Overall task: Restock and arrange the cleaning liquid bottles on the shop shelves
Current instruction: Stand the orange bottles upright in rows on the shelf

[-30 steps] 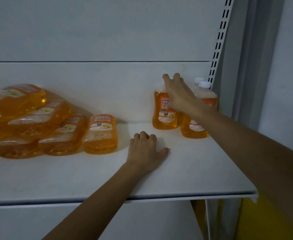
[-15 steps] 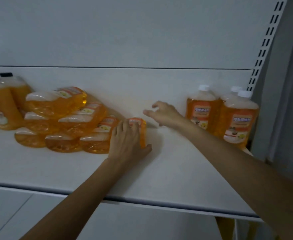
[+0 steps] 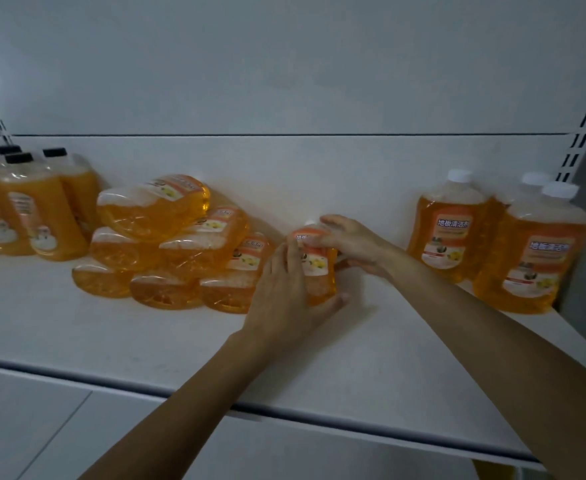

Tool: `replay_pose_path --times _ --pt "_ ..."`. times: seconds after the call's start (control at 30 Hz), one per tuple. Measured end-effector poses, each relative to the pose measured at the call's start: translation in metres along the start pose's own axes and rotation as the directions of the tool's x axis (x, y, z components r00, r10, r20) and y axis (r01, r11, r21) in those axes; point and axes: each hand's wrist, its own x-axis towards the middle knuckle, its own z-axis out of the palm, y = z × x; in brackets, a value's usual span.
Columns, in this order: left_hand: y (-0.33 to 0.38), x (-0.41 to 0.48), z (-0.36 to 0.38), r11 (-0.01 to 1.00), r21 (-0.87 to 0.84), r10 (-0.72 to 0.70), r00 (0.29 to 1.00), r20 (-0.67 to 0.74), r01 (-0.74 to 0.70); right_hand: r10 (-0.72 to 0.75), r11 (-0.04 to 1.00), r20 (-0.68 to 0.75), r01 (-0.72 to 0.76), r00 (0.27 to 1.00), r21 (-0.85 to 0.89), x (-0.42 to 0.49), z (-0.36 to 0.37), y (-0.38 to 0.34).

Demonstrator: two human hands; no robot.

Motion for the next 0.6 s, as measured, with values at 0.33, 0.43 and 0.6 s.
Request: replay_pose_path --times 0.33,0.43,0.6 --pt "0.012 -0.020 0.002 0.816 -0.548 -0.157 0.983 0.094 0.183 -0.286 0.951 -0.020 0.281 0.958 -0.129 -0.055 -0.028 -0.021" --pt "0.028 -0.024 0.011 0.833 -0.528 -0.159 0.986 0.056 0.165 -0.395 0.885 -0.010 0.377 0.919 -0.275 -0.081 -0.041 -0.028" --pt "0.056 -0.024 0.030 0.846 -0.518 -0.109 0.992 0.066 0.128 -0.507 0.738 -0.014 0.425 0.862 -0.525 -0.122 -0.060 -0.022"
